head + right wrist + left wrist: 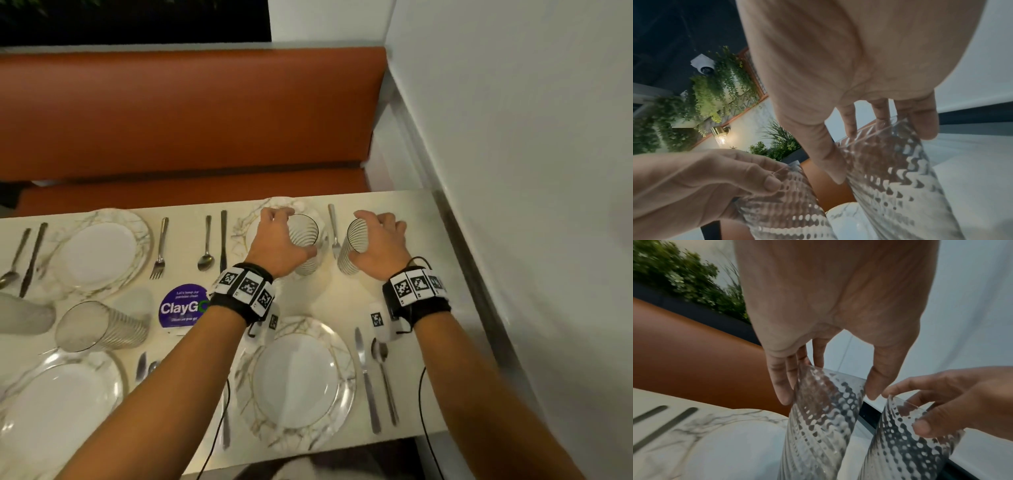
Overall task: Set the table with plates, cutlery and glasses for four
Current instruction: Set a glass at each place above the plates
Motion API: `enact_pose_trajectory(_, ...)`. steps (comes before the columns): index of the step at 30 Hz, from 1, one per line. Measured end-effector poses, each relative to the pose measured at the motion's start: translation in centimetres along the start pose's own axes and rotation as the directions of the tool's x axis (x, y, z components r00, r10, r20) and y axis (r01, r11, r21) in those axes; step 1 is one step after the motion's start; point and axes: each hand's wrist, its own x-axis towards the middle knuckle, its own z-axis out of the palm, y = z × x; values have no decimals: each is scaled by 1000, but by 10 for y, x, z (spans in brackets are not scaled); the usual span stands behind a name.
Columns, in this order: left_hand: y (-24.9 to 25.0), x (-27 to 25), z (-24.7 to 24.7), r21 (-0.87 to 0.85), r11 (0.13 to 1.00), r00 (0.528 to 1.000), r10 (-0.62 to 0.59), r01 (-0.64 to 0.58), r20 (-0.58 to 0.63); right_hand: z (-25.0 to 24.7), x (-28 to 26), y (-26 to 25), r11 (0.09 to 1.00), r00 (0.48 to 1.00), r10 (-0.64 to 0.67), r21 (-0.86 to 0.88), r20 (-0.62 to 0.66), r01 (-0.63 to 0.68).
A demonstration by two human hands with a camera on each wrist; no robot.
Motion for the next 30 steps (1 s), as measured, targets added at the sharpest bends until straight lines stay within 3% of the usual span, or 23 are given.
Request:
enact_pose_trajectory(6,-57,-38,-36,15,999,999,-42,42,-20,45,-38,-40,999,999,17,-33,27,-16)
enact_pose_trajectory(14,-111,-67,-55,64,994,996,-85,84,0,73,-68,-54,993,992,97,-72,78,-91)
enact_pose_trajectory(30,-116,-65,-53,94,984,988,-153,152,-1,65,-80,-27,968,982,174,-196,66,-159)
